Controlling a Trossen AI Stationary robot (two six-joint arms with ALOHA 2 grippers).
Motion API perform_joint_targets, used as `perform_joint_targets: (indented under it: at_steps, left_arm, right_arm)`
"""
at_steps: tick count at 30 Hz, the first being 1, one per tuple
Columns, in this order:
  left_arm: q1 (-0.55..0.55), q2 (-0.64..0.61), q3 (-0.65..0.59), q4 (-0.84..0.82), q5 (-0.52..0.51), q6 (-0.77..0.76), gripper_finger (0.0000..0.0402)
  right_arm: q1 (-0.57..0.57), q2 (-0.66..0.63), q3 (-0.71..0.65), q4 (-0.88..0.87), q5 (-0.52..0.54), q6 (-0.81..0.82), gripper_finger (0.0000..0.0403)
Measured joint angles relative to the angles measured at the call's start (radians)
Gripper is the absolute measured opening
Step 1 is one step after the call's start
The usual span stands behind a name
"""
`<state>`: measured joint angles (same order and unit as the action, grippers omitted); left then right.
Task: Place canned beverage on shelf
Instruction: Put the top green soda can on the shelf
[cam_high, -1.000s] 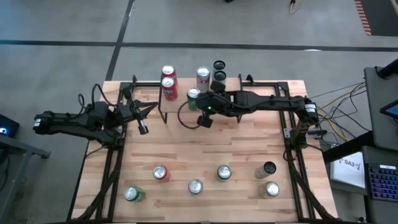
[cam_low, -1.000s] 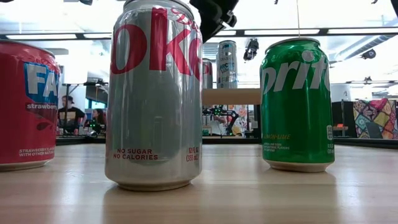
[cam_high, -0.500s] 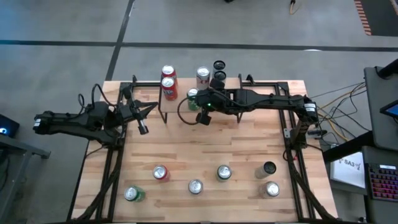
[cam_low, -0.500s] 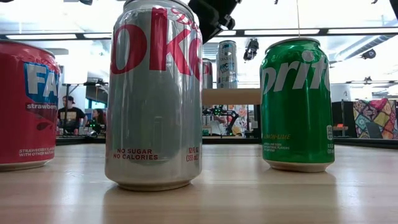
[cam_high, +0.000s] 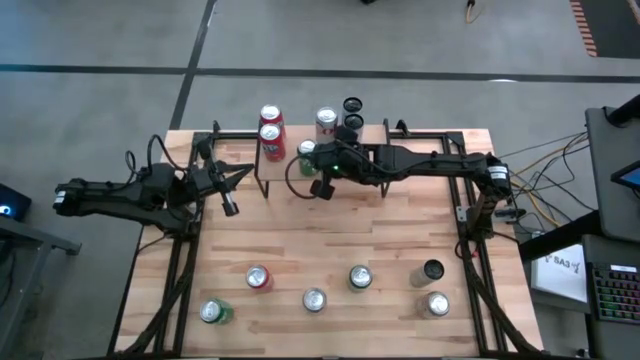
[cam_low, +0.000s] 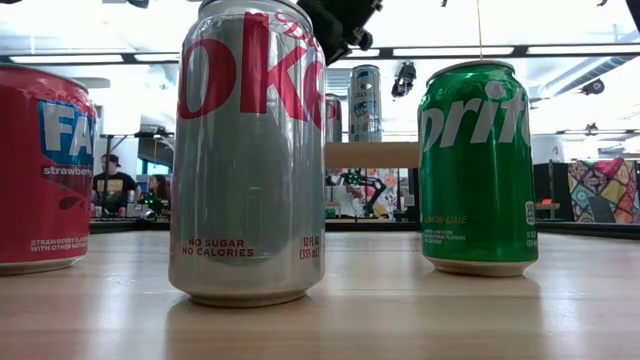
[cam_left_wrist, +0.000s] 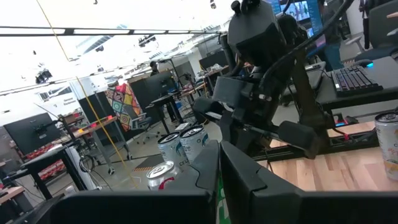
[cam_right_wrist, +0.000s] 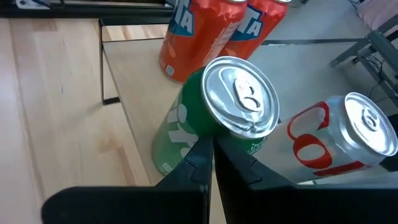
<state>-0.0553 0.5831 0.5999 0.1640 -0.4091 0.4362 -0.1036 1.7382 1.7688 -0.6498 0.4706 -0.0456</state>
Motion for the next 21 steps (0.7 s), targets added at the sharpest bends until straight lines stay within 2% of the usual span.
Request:
perform_joint_targets:
  at_steps: [3, 8, 14, 21]
  left_arm:
    - [0.0, 0.0, 0.0, -0.001, 0.0, 0.0, 0.0]
    - [0.0, 0.0, 0.0, -0.002, 0.0, 0.0, 0.0]
    - [0.0, 0.0, 0.0, -0.001, 0.0, 0.0, 0.0]
    - [0.0, 0.0, 0.0, -0.001, 0.0, 0.0, 0.0]
  right_arm:
    - [0.003, 0.0, 0.008, 0.001, -0.014, 0.004, 0.0009]
    - [0.005, -0.001, 0.007, -0.006, -0.109, 0.033, 0.0009]
    - [-0.003, -0.001, -0.001, -0.006, -0.052, 0.024, 0.0009]
    - [-0.047, 0.028, -0.005, 0.013, -0.05, 0.011, 0.0009]
